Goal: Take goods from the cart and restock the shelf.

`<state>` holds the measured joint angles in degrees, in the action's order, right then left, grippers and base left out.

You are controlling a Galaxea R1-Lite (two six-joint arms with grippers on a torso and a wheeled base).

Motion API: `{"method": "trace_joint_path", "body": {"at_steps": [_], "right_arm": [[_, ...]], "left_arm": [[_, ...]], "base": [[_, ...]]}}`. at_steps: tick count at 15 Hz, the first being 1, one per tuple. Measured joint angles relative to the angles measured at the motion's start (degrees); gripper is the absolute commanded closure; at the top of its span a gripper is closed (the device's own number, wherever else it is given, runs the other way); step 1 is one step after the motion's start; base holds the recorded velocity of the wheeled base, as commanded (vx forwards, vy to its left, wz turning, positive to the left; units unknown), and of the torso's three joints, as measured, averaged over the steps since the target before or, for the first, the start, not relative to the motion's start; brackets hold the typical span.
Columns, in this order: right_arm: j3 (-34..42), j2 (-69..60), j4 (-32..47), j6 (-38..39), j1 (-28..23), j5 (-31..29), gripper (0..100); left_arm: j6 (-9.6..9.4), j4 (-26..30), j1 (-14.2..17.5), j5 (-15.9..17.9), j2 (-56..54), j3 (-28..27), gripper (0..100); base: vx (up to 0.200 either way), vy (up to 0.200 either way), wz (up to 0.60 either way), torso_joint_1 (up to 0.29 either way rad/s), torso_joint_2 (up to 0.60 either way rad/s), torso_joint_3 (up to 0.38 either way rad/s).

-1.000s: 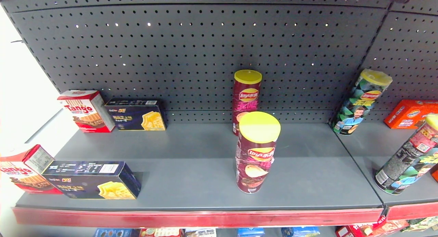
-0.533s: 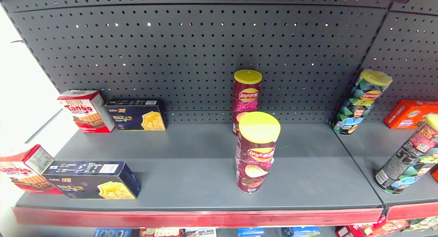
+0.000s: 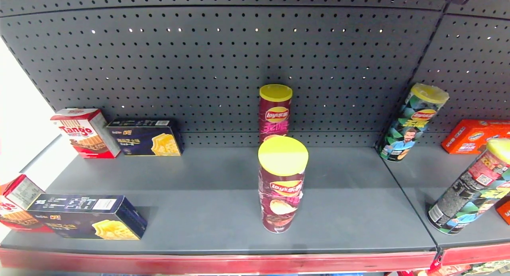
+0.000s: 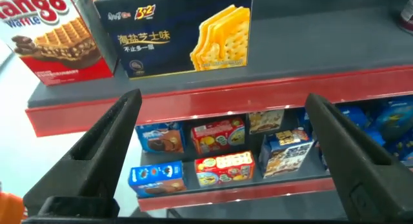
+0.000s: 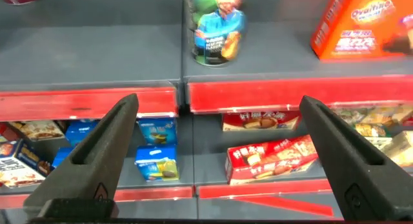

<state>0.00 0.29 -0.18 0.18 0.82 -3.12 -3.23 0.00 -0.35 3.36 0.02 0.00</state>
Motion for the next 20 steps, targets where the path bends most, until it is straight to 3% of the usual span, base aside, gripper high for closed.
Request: {"method": "trace_joint_path", "body": {"at_steps": [2,11,13,20], "right_arm": [[0.0,0.0,0.0,0.0,0.1,0.0,0],[0.0,0.0,0.0,0.0,0.0,0.0,0],[0.0,0.0,0.0,0.0,0.0,0.0,0],[0.0,0.0,0.0,0.0,0.0,0.0,0]], "left_arm": [[1.05,0.0,0.0,-0.4,0.0,0.0,0],[0.8,0.0,0.0,-0.4,0.0,0.0,0],[0.63,0.0,0.0,-0.3,0.0,0.0,0],[1.21,0.0,0.0,-0.6,0.0,0.0,0]], "base": [[0.0,0.0,0.0,0.0,0.0,0.0],[-0.044,0.0,0.0,0.0,0.0,0.0],[-0.2,0.0,0.0,0.0,0.0,0.005],[0.0,0.0,0.0,0.0,0.0,0.0]]}}
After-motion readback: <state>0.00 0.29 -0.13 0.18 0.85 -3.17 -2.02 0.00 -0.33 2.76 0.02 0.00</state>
